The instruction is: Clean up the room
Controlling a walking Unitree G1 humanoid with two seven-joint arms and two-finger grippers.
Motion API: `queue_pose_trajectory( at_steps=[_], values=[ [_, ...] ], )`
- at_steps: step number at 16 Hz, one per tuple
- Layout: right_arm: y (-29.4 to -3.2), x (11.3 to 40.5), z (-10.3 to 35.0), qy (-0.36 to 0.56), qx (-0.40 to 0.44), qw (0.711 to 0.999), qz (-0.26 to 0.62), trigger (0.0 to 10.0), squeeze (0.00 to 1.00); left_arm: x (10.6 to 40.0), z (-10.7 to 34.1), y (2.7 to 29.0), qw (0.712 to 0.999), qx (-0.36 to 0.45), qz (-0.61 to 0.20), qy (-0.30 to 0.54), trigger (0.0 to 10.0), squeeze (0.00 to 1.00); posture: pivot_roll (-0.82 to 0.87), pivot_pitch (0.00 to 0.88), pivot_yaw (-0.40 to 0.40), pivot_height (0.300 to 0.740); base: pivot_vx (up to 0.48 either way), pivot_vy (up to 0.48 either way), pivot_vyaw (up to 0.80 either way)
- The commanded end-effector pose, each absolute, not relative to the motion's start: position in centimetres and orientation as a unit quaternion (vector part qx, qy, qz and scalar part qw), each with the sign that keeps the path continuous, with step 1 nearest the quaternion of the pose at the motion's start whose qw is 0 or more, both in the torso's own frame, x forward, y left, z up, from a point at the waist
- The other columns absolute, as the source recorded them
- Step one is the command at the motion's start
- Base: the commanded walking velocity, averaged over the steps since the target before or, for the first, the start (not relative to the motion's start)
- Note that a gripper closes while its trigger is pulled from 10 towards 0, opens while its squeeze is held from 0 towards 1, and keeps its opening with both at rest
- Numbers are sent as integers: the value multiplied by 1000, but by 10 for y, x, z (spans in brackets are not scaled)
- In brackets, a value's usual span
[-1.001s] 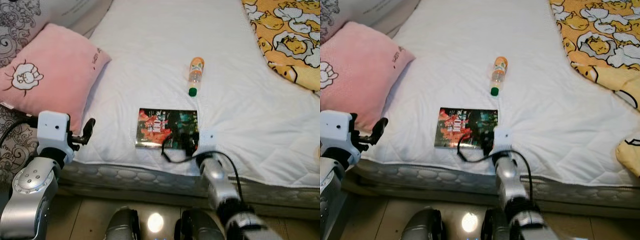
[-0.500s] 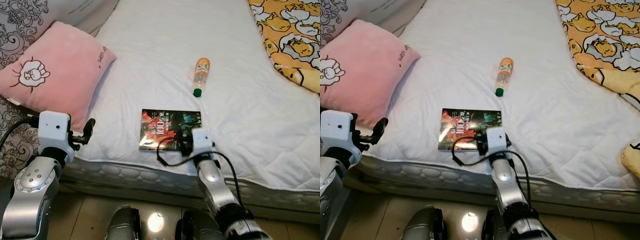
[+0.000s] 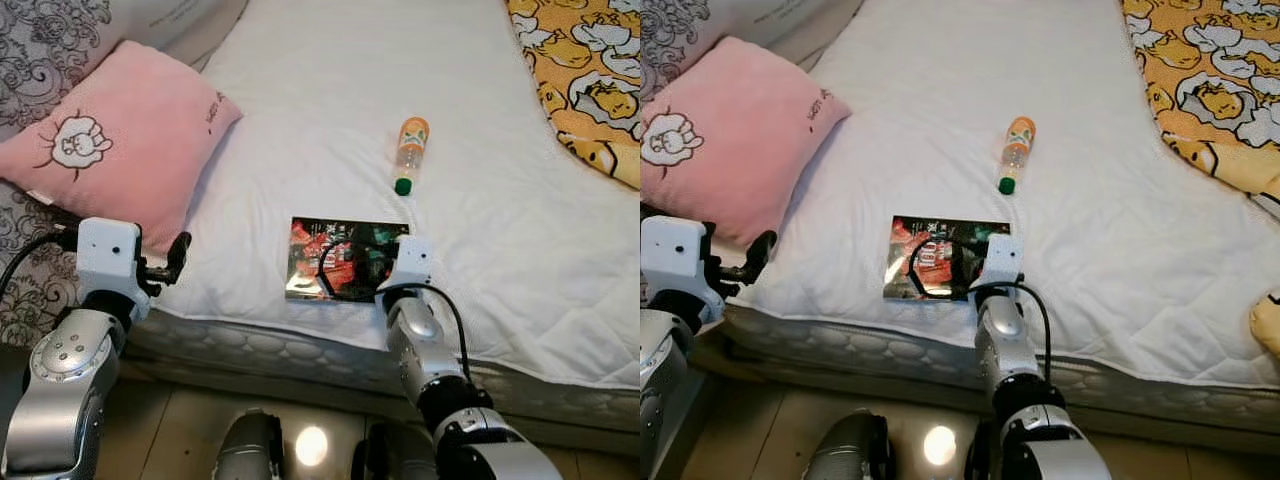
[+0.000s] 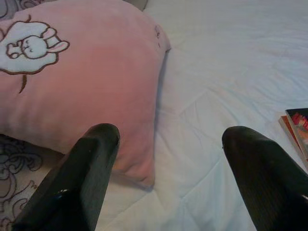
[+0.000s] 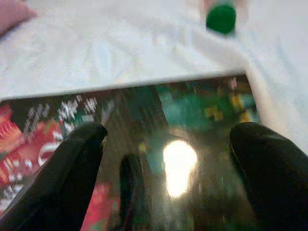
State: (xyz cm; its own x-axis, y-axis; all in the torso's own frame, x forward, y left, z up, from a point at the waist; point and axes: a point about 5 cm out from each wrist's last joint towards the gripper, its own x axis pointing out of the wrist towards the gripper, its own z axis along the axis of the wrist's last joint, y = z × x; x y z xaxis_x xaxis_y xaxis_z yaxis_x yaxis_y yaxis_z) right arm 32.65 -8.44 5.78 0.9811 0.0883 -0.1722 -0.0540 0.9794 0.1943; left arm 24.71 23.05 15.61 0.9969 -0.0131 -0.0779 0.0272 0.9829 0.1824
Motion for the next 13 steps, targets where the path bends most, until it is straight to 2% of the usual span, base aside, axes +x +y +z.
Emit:
queue_pose_trajectory(
  at_steps=[1,4,8,13],
  values=[
    [-81,329,65,70,77,994,40,10000,0,245,156,234,995,95,-1,40,10000,0,182,145,0,685,0,0,0],
    [-84,327,55,97,82,992,22,10000,0,246,155,232,995,93,-2,38,10000,0,180,144,-2,685,0,0,0],
    [-100,327,52,96,59,993,-26,10000,0,246,155,233,995,93,-2,38,10000,0,181,146,0,685,0,0,0],
    [-103,322,41,124,59,990,-42,10000,0,245,156,233,995,96,-3,39,10000,0,182,149,5,685,0,0,0]
  ],
)
